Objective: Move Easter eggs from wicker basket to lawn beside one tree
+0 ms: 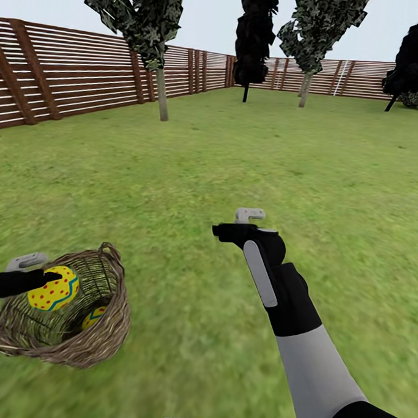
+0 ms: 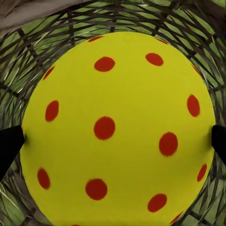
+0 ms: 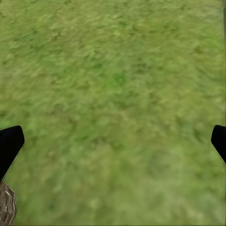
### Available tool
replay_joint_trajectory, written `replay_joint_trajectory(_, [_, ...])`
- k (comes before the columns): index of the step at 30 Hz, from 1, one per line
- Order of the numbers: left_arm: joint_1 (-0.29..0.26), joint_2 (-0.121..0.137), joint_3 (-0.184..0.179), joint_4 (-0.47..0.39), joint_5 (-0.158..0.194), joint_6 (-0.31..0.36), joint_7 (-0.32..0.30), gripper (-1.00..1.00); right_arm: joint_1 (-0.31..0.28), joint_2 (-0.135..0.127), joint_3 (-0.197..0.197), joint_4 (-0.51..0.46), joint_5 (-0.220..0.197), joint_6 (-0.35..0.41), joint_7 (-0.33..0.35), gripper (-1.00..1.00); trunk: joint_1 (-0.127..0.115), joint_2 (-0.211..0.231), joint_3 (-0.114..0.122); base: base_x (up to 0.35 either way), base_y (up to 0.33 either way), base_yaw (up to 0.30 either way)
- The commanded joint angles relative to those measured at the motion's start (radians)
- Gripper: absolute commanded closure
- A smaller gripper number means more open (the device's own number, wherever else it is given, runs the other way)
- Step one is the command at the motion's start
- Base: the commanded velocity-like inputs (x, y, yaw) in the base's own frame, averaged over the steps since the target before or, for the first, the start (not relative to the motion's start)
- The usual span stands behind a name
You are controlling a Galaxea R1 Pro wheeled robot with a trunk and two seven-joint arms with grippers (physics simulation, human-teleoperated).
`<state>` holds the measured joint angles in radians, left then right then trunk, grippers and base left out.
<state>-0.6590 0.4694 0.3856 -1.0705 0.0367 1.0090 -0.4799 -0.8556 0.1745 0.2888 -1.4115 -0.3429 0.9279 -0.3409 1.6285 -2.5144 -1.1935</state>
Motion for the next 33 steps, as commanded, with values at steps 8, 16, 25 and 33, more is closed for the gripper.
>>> replay_joint_trajectory(8, [-0.001,0.000,0.001,-0.002,0.003,0.007,0.000,1.00,0.001,0.000,0.002,-0.001,-0.014,-0.045,-0.010,-1.00,-0.004,0.002,0.030,0.000,0.000,0.000])
replay_joint_trajectory(16, [-0.001,0.001,0.000,-0.003,0.002,0.007,0.000,1.00,0.010,0.000,0.004,-0.004,-0.032,-0.055,-0.011,-1.00,-0.007,0.003,0.061,0.000,0.000,0.000])
replay_joint_trajectory(25, [0.002,0.002,-0.001,-0.054,0.003,0.038,0.001,1.00,0.096,0.000,0.096,-0.054,-0.129,-0.068,-0.007,-1.00,-0.011,0.006,0.096,0.000,0.000,0.000])
replay_joint_trajectory(33, [0.002,0.023,-0.001,-0.057,0.003,0.038,0.001,1.00,0.276,-0.002,0.146,-0.176,-0.142,-0.116,-0.007,-1.00,-0.015,0.007,0.127,0.000,0.000,0.000])
